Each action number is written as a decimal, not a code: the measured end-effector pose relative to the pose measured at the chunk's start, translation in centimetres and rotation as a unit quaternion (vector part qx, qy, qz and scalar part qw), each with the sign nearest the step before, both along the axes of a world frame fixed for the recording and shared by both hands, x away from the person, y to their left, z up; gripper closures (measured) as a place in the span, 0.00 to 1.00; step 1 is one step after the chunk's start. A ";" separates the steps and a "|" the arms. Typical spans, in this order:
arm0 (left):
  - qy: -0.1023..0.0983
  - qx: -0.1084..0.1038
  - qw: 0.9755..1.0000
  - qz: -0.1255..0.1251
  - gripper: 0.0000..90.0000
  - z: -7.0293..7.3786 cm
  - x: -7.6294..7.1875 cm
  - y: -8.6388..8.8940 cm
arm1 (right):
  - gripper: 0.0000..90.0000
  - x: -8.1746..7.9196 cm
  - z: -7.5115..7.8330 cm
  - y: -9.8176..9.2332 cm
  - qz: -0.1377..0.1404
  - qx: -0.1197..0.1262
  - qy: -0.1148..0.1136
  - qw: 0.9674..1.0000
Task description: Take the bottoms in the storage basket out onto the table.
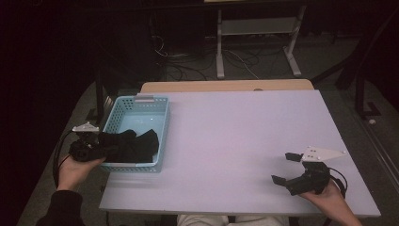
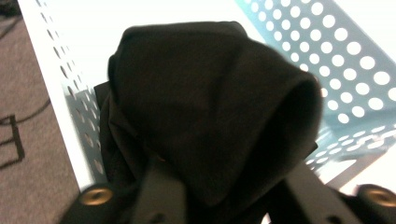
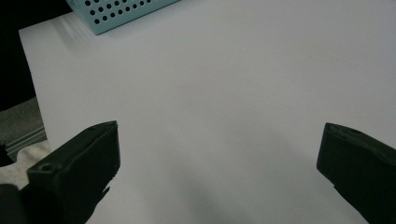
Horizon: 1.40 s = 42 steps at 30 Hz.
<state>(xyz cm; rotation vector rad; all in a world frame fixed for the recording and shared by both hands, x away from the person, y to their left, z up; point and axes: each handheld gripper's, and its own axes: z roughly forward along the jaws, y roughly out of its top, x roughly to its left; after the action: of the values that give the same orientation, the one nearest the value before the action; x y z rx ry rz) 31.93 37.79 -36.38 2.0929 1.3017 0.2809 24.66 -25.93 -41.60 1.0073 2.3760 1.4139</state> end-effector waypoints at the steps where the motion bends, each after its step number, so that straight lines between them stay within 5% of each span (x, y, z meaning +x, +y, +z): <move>1: 0.003 -0.005 1.000 0.004 0.88 0.1 0.1 -0.1 | 0.00 0.0 0.0 0.0 0.000 -0.002 0.001 1.000; 6: 0.007 -0.030 0.999 0.025 0.89 1.3 0.4 -0.6 | 0.00 0.0 0.0 0.0 -0.002 0.000 -0.002 1.000; 8: 0.003 -0.061 0.997 0.040 0.89 2.0 0.6 -0.7 | 0.00 0.0 0.0 0.0 -0.002 0.000 -0.002 1.000; 14: 0.004 -0.094 0.994 0.050 0.89 2.9 1.0 -0.9 | 0.00 0.0 0.0 -0.1 -0.003 0.001 -0.001 1.000; 42: 0.001 -0.070 0.997 0.039 0.89 8.8 2.9 -2.3 | 0.00 0.1 0.0 -0.1 -0.006 0.000 -0.002 1.000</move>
<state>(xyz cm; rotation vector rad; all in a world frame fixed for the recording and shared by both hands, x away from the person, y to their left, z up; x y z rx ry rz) 34.81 35.48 -27.59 1.9292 1.3656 0.2141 24.72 -26.05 -41.64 1.0164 2.3645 1.4095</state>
